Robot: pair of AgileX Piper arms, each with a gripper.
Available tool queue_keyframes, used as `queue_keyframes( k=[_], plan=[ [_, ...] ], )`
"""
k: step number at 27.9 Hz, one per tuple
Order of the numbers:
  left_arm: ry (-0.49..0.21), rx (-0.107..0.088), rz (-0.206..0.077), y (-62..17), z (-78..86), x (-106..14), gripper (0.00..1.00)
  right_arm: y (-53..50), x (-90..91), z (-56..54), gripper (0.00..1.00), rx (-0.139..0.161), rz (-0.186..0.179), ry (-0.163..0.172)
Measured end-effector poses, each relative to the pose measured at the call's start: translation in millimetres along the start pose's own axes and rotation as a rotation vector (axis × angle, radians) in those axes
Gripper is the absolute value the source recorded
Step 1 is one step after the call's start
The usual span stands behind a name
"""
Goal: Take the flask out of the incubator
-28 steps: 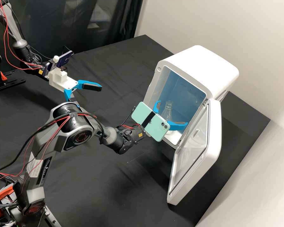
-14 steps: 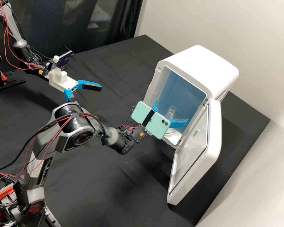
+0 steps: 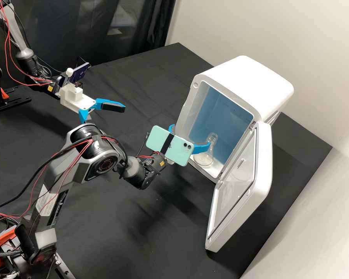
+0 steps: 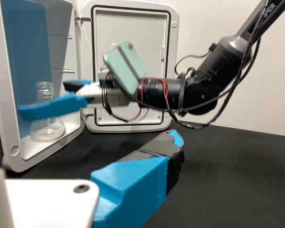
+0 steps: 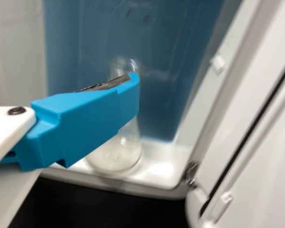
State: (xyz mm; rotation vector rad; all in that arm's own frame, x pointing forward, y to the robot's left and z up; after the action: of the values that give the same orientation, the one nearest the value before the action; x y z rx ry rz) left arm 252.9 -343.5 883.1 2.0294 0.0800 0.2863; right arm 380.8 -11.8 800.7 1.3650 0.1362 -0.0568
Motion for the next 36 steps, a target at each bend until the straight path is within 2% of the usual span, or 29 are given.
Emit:
queue_keyframes(
  k=[6,13,17,20,22,26,28,31,36],
  plan=[
    [0.000,0.001,0.000,0.1,-0.4,-0.1,1.00,-16.2,5.3,-5.5,1.00,-0.019,-0.042,0.018],
    [-0.007,0.010,-0.006,0.3,-2.0,-0.9,1.00,-18.6,19.7,-9.4,1.00,-0.021,-0.034,0.037],
    [-0.006,0.010,-0.005,0.4,-2.2,-0.9,1.00,-18.4,28.4,-8.8,1.00,0.001,-0.024,0.008],
    [-0.006,0.010,-0.005,0.4,-2.2,-0.9,1.00,-19.9,33.0,-10.0,1.00,0.008,-0.020,0.004],
    [-0.010,0.010,-0.007,0.1,-1.2,-0.7,1.00,-19.8,36.1,-11.3,1.00,0.004,-0.010,0.000],
    [-0.020,0.012,-0.010,-0.7,0.9,-0.3,1.00,-26.5,40.4,-12.3,1.00,-0.026,-0.002,-0.023],
    [-0.019,0.011,-0.013,-1.3,0.6,-0.2,1.00,-29.1,39.7,-10.0,1.00,-0.037,-0.002,-0.032],
    [-0.016,0.008,-0.024,-4.2,-0.5,0.4,1.00,-31.6,33.1,-3.0,1.00,-0.036,0.007,-0.046],
    [-0.025,0.008,-0.029,-5.4,2.1,1.0,1.00,-34.2,17.5,13.0,1.00,-0.027,-0.007,-0.096]
  ],
)
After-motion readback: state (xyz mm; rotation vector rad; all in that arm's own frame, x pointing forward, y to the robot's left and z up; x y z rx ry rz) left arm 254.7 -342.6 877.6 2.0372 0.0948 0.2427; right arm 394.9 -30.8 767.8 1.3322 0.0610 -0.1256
